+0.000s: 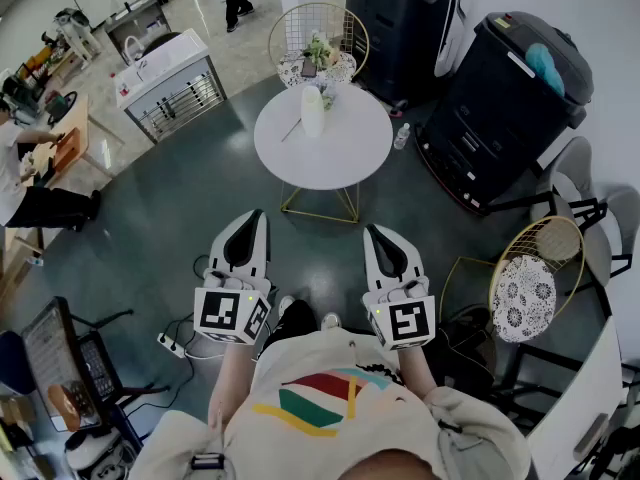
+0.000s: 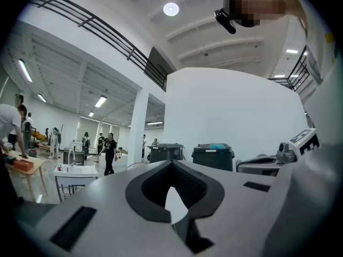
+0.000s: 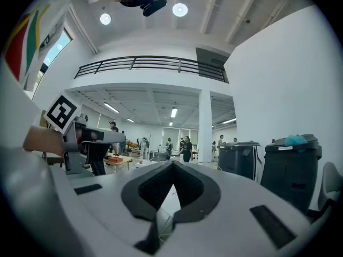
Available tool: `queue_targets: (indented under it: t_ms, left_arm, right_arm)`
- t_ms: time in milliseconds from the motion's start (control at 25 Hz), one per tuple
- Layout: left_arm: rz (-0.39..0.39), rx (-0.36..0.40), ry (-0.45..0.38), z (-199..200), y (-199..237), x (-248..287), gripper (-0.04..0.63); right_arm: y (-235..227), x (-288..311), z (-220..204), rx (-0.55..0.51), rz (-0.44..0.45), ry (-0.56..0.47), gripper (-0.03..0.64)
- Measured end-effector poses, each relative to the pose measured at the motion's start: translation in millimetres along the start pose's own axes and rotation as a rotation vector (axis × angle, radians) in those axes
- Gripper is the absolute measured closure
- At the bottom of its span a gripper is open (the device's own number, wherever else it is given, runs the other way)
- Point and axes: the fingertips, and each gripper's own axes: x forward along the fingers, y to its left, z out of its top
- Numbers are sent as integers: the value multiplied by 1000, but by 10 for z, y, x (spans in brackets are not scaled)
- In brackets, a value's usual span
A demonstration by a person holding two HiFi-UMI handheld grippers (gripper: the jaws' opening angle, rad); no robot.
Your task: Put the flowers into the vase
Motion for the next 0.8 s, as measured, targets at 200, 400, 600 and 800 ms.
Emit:
queue_targets:
  t_ms: [200,400,600,800]
  left_arm:
    - [-28,8,-27,39,-28,71,589]
    - [-27,-8,-20,-35,-35,51,589]
    - [-27,-5,-24,-17,-13,48,589]
    - [-20,2,-45,91,-12,1,589]
  right_arm:
    - [8,31,-21,-6,-5,-1,609]
    - [11,-11,-60,-35,0,12,609]
    - [-52,-52,-82,4,-31,3,609]
    - [-121,-100,-24,17,-55,-43,607]
